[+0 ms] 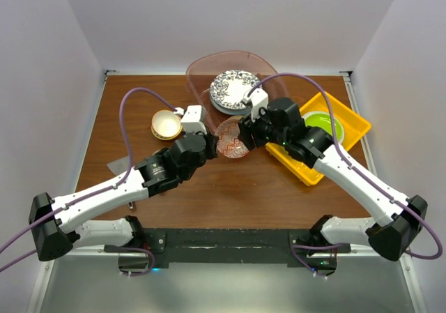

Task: Place the mixed dishes into the plastic bin
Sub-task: Pick up the bowl from the center of the board.

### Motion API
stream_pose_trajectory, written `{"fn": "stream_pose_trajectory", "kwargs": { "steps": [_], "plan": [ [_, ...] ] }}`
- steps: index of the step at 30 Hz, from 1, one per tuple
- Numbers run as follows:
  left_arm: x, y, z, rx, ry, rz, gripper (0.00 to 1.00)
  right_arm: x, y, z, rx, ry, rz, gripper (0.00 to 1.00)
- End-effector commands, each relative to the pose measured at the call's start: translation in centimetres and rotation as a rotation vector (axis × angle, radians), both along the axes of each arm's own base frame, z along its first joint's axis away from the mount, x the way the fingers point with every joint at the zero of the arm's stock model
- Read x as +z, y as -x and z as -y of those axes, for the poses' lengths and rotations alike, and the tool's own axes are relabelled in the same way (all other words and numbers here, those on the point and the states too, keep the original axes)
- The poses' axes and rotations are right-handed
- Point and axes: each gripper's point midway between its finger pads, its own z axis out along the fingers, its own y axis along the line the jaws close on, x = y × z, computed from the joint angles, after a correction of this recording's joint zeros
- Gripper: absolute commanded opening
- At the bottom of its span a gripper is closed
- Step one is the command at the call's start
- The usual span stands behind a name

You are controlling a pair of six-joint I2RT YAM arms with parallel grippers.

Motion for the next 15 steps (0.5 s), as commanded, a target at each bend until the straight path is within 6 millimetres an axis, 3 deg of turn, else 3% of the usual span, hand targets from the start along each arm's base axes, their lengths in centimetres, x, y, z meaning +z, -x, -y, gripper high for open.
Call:
{"fn": "stream_pose_trajectory", "kwargs": {
  "steps": [1,2,5,9,12,13,15],
  "plan": [
    [5.9,-1.2,0.5,0.057,0.17,0.109,0.0,0.4,-1.5,0.4,-0.018,0.087,0.132,0.47],
    [6.0,-1.2,0.5,0.056,0.173,0.11,0.0,0.5,-1.6,0.3,-0.016,0.093,0.14,0.29],
    [6.0,-1.1,0.9,0.034,0.169,0.113,0.0,0.8,-2.0,0.0,-0.004,0.112,0.161,0.01],
    [6.5,-0.5,1.5,-0.035,0.168,0.137,0.0,2.7,-2.5,-0.3,0.001,0.103,0.2,0.0],
    [7.0,0.1,1.5,-0.088,0.146,0.167,0.23,3.5,-2.8,-0.6,0.008,0.104,0.2,0.0],
    [7.2,0.3,1.3,-0.097,0.141,0.177,0.43,3.7,-3.0,-0.4,0.0,0.113,0.204,0.0],
    [7.6,0.8,0.6,-0.118,0.11,0.206,0.62,4.5,-3.6,-0.3,-0.004,0.113,0.22,0.0]
  ]
}}
